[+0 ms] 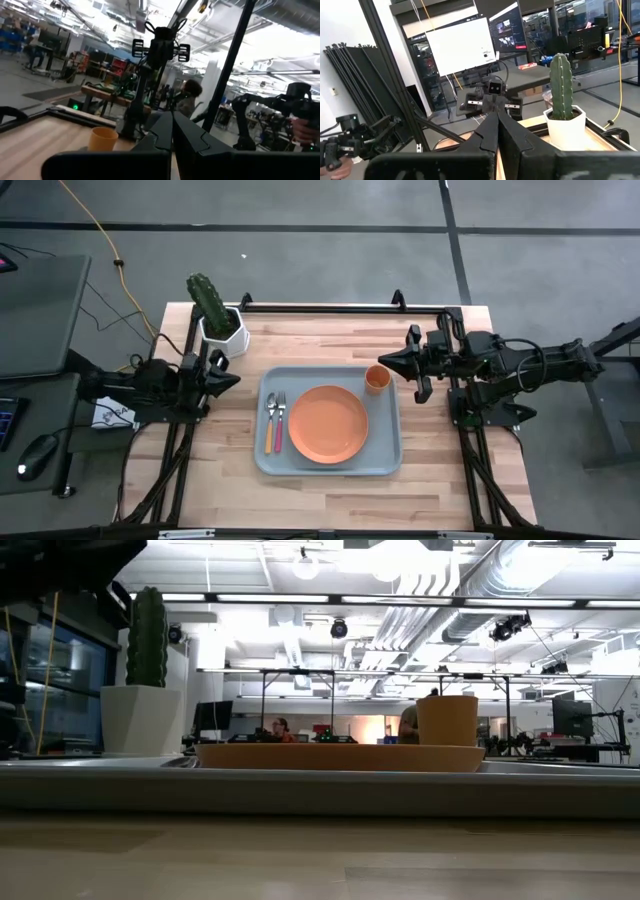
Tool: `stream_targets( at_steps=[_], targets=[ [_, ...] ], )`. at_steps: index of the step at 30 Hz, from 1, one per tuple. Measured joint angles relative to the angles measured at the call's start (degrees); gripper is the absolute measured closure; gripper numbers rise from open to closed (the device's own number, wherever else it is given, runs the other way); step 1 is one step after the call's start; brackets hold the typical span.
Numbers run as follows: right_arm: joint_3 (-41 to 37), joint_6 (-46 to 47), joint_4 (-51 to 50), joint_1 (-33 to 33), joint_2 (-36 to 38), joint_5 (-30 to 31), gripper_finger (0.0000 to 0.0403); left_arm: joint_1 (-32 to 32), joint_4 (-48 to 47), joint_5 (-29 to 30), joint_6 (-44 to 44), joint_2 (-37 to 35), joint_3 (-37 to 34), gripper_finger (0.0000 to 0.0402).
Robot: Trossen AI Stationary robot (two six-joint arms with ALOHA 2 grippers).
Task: Pick and place plate/cup/fork/spoon on tray
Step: Return to Home Position
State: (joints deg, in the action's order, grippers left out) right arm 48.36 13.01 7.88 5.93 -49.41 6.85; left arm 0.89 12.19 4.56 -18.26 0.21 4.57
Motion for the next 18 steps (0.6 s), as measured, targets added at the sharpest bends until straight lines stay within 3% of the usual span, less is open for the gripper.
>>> stream_targets(
  at_steps=[4,13,18],
  targets=[
    [0.0,0.5,0.0,0.0,0.0,0.0,0.0403,0.0,1.6,-0.2,-1.3,0.0,-4.2,0.0401],
    [0.0,1.5,-0.8,0.0,0.0,-0.4,0.0403,0.0,2.3,-1.1,1.0,-0.1,-3.9,0.0401],
    [0.0,1.5,-1.1,0.0,0.0,-0.4,0.0403,0.0,-3.8,-0.5,0.7,0.0,-3.9,0.0401]
  ],
)
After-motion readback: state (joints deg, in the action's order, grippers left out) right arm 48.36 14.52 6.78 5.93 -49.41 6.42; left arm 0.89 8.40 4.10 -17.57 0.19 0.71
